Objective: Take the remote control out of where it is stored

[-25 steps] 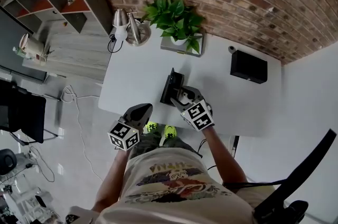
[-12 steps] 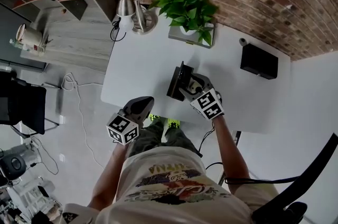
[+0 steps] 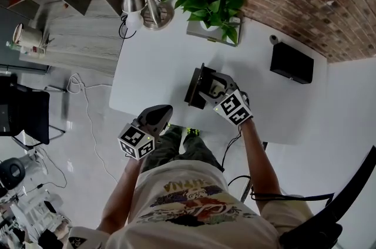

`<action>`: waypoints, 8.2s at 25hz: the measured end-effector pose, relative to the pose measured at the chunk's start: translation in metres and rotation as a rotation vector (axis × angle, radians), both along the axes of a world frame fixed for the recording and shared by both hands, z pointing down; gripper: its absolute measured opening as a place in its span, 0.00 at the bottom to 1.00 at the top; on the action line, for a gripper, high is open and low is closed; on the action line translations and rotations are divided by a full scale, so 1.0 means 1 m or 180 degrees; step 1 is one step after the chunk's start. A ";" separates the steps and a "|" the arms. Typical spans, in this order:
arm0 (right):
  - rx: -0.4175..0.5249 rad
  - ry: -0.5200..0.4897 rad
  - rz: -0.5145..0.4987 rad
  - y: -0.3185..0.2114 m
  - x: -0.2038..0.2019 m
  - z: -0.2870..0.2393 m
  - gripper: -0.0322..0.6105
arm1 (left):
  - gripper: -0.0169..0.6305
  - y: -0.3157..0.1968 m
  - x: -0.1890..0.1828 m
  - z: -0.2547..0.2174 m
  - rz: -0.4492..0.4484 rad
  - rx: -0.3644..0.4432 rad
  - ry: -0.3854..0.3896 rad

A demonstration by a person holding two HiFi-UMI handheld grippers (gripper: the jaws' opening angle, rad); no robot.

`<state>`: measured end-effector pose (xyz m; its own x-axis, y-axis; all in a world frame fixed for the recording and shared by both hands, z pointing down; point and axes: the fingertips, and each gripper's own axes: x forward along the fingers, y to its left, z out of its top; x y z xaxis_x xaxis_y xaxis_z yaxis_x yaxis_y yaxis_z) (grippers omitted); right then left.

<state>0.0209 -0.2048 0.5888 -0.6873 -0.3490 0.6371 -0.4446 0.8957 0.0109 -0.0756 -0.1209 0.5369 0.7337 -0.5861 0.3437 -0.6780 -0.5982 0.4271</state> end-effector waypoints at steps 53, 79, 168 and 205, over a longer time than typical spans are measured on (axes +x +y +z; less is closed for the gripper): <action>-0.0195 -0.0380 -0.0721 -0.009 -0.023 0.009 0.44 | 0.03 -0.022 0.008 0.004 -0.0065 -0.0098 0.0048; 0.0045 -0.0529 -0.0541 -0.010 -0.022 -0.003 0.42 | 0.03 -0.017 0.005 -0.002 -0.0069 -0.0053 -0.0001; 0.0621 -0.0935 0.0924 0.113 0.098 -0.146 0.42 | 0.03 0.063 0.081 -0.097 0.0181 0.0748 -0.0009; 0.0704 -0.0687 0.0870 0.179 0.095 -0.135 0.42 | 0.03 0.158 0.057 -0.104 -0.0193 0.0825 0.0062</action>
<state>0.1158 -0.0259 0.4537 -0.6599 -0.6496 0.3777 -0.6791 0.7307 0.0703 -0.0188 0.0367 0.4325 0.6997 -0.6957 0.1625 -0.7090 -0.6480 0.2783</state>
